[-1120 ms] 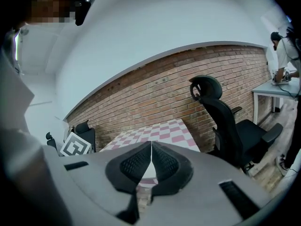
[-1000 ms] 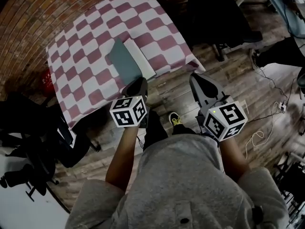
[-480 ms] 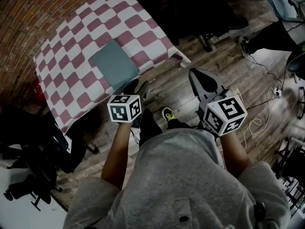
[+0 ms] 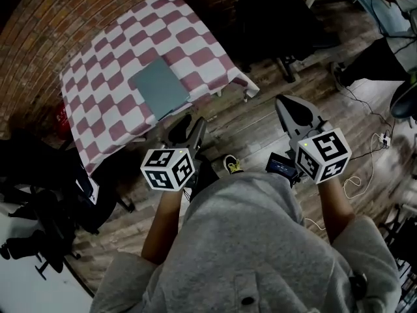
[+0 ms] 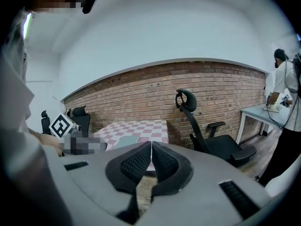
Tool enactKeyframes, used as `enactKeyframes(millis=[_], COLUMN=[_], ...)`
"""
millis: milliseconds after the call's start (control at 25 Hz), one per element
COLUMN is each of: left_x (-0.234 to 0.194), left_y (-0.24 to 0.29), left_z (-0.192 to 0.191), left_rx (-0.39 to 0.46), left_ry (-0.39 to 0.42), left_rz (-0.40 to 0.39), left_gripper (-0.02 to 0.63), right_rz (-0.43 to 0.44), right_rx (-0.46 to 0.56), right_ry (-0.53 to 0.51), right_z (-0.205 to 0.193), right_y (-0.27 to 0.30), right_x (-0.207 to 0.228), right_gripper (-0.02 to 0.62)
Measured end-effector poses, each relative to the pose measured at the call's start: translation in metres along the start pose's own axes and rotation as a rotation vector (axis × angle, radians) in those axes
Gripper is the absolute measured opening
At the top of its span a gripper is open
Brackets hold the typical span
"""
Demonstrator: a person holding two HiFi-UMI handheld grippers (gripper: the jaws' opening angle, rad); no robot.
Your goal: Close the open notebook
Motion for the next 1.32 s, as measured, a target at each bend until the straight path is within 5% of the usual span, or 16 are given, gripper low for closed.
enactKeyframes(millis=[280, 480, 1320], left_x=[0.032, 0.047, 0.061], left_y=[-0.051, -0.077, -0.087], left_z=[0.011, 0.006, 0.008], left_rx=[0.204, 0.277, 0.354], left_ry=[0.034, 0.056, 0.085], left_rz=[0.063, 0.108, 0.165], left_gripper=[0.160, 0.160, 0.160], right_rz=[0.036, 0.071, 0.131], right_rx=[0.030, 0.058, 0.137], right_ry=[-0.044, -0.050, -0.022], right_z=[-0.002, -0.001, 0.008], right_y=[-0.017, -0.017, 0.000], right_x=[-0.006, -0.015, -0.019], right_gripper=[0.026, 0.026, 0.026])
Point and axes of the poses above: the fingertips, and each gripper's own axes: y forward along the fingers, x to its right, z out of its top, the point moved 8 cm from there along -y, backward along the fingers, and after that the axes turned 15 degrees about -y, right-handed, at the moved point
